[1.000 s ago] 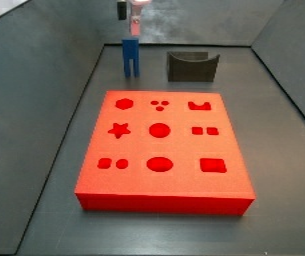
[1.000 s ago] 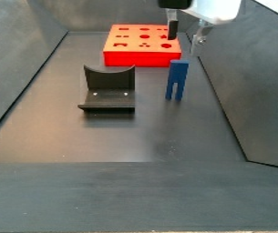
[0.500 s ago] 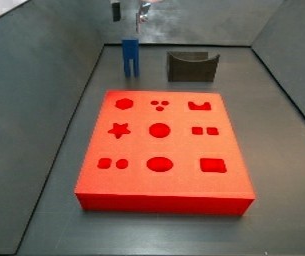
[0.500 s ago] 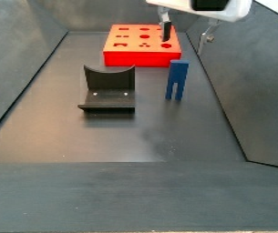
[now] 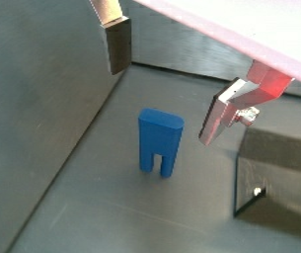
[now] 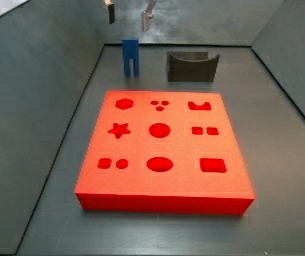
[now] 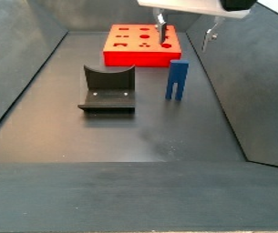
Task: Pick up the square-circle object. Move up. Rotate the square-circle object. Place the square-circle object on the fixture. Regrasp the square-circle object. Move to above the board. Insert the square-circle object.
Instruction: Rotate the square-circle object.
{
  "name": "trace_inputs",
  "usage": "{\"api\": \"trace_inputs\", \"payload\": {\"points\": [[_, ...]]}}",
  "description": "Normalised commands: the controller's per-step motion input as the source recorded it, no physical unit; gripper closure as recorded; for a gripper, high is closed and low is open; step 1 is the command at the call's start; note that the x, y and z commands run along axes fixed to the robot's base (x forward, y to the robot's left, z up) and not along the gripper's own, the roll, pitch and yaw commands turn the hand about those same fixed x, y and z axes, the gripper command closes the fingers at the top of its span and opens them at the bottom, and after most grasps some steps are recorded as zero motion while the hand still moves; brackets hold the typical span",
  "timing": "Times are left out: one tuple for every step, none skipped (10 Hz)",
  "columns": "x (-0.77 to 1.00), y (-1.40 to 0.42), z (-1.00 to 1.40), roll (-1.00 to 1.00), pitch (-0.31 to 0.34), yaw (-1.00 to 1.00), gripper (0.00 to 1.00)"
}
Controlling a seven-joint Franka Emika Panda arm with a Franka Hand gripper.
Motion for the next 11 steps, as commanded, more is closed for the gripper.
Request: {"api": "trace_inputs", "payload": {"points": [[0.04, 0.00, -0.02, -0.08, 0.023, 1.00, 0.00], [0.04, 0.00, -0.02, -0.09, 0.027, 1.00, 0.00], [0.04, 0.00, -0.02, -0.12, 0.034, 1.00, 0.00], [0.04, 0.00, -0.02, -0.14, 0.041, 0.95, 0.00], [0.04, 0.00, -0.02, -0.13, 0.042, 0.71, 0.00], [0.04, 0.00, -0.02, -0.10, 0.043, 0.41, 0.00], [0.04, 0.00, -0.02, -0.09, 0.044, 0.21, 0.00], [0.00, 0.00, -1.00, -0.09, 0.044, 0.16, 0.00], [0.01, 0.00, -1.00, -0.09, 0.028, 0.10, 0.00], [0.03, 0.00, -1.00, -0.09, -0.003, 0.07, 0.00], [0.04, 0.00, -1.00, -0.08, -0.019, 0.05, 0.00]]}}
